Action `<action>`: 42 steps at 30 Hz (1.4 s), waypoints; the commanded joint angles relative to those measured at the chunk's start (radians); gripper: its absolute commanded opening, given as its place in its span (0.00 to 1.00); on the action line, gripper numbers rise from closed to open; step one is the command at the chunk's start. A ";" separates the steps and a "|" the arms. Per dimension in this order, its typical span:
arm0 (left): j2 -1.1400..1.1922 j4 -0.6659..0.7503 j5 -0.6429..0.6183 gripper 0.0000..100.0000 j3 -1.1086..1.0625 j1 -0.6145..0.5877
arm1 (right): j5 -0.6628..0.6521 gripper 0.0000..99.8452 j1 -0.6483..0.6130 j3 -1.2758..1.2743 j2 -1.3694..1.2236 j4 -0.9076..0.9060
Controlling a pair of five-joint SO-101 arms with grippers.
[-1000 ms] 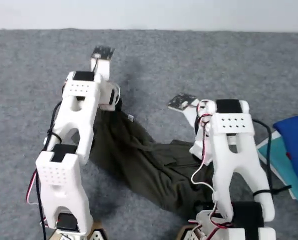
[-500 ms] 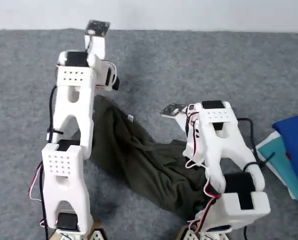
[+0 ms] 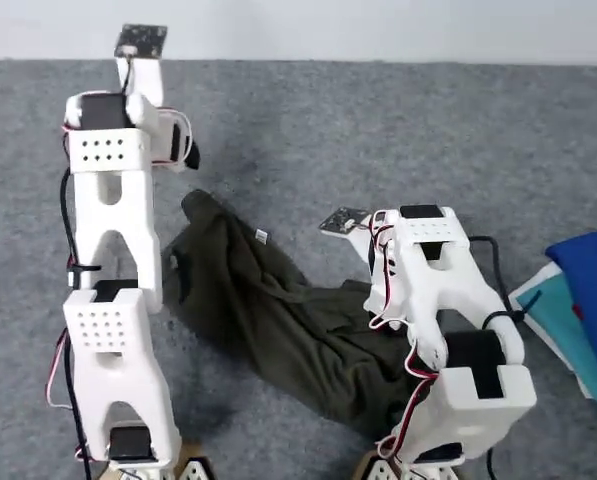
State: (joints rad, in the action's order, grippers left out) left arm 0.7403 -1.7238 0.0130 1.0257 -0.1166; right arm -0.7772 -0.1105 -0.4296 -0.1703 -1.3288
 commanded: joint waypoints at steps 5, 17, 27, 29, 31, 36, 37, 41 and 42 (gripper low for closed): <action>-0.015 -0.032 0.060 0.21 -0.122 -0.064 | -0.018 0.05 0.073 0.020 0.050 -0.004; -0.017 -0.032 0.232 0.04 -0.251 -0.064 | -0.101 0.05 0.354 0.041 0.119 0.015; -0.245 -0.034 0.235 0.04 -0.542 -0.064 | -0.015 0.21 0.131 0.052 0.225 -0.298; -0.333 -0.034 0.235 0.04 -0.636 -0.058 | 0.038 0.28 0.101 0.046 0.306 -0.321; -0.410 -0.034 0.236 0.04 -0.737 -0.057 | 0.072 0.31 0.068 0.046 0.390 -0.380; -0.497 -0.028 0.298 0.04 -0.947 -0.060 | 0.126 0.30 0.004 -0.068 0.538 -0.466; -0.494 -0.026 0.308 0.04 -0.977 -0.061 | 0.126 0.30 -0.013 -0.130 0.553 -0.463; -0.459 -0.002 0.313 0.04 -1.035 -0.063 | 0.110 0.30 -0.050 -0.199 0.618 -0.433; -0.451 -0.002 0.313 0.04 -1.035 -0.063 | 0.106 0.30 -0.067 -0.203 0.627 -0.433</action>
State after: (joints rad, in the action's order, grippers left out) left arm 0.3061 -1.7238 0.3107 0.0069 -0.1841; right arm -0.6682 -0.1412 -0.6214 0.4051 -1.7507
